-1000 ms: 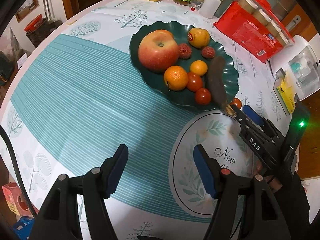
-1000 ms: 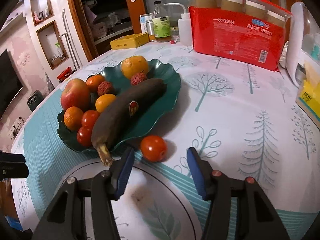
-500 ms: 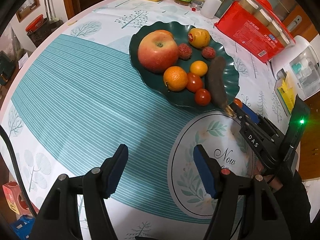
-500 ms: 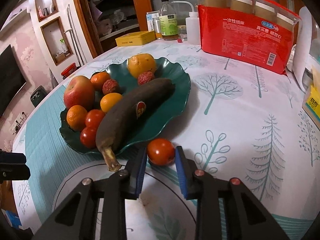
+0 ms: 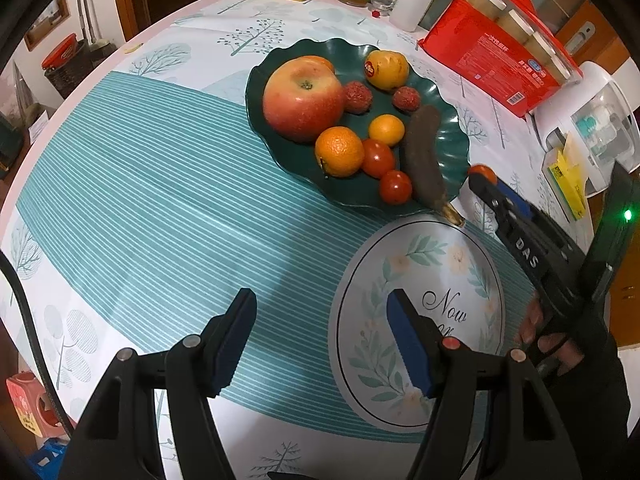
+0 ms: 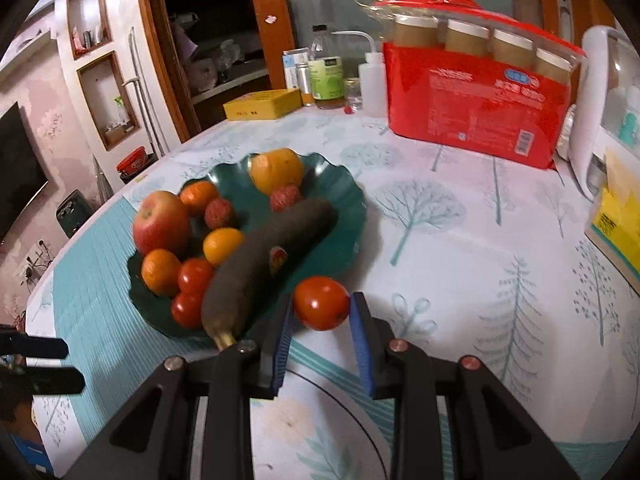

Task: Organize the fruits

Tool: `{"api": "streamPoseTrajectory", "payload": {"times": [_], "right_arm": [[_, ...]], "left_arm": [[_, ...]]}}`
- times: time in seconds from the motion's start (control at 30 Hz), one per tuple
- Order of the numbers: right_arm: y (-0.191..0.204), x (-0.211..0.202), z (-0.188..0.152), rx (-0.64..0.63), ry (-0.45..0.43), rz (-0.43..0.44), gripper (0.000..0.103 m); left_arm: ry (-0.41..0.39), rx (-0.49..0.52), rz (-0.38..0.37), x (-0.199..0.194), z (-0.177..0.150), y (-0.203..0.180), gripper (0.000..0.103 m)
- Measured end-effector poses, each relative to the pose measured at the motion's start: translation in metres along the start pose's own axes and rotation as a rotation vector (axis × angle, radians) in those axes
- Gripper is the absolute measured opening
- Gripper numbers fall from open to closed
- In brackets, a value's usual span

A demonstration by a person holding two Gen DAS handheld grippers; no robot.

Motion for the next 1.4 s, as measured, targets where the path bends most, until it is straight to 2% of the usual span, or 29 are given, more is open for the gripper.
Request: {"api": "streamPoseTrajectory", "payload": {"times": [0.27,0.4,0.53,0.63,0.87,0.97,1.1,1.23,1.4], "right_arm": [[0.021,0.004,0.013,-0.031,-0.006,0.025,0.03],[0.021,0.001,0.014,-0.004,-0.007,0.03,0.051],[0.022,-0.01,0.012,0.007,-0.014,0.02,0.052],[0.02,-0.024,0.005,0.035,0.013,0.003,0.057],[0.02,-0.074,-0.036,0.142,0.104,-0.022,0.065],[0.025,-0.099,-0.055,0.188,0.152,-0.032,0.069],[0.033,-0.134,-0.077,0.219,0.195,-0.058,0.07],[0.039,-0.17,-0.089,0.224,0.227,-0.092,0.075],[0.035,-0.224,-0.092,0.273,0.24,-0.149,0.082]], "left_arm": [[-0.019,0.004,0.002,-0.011,-0.008,0.005,0.066],[-0.032,-0.007,0.001,-0.017,-0.015,0.009,0.066],[-0.04,0.0,-0.002,-0.023,-0.021,0.011,0.066],[-0.039,0.027,-0.012,-0.028,-0.022,0.01,0.066],[-0.04,0.174,-0.107,-0.044,-0.024,-0.006,0.066],[-0.036,0.205,-0.163,-0.054,-0.031,-0.009,0.072],[-0.016,0.253,-0.201,-0.064,-0.04,-0.013,0.073],[-0.009,0.318,-0.201,-0.087,-0.051,-0.017,0.075],[-0.044,0.406,-0.179,-0.128,-0.057,-0.028,0.08]]}}
Point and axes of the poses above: each gripper's, at about its wrist camera, not at the fingertips, and x roughly the way its jaws point, y to its left, z to its top, the point moved 2 cm from there along x, roughly the way its jaws point, and after that the axes turned 15 degrees about -z, right-handed, at the moved point
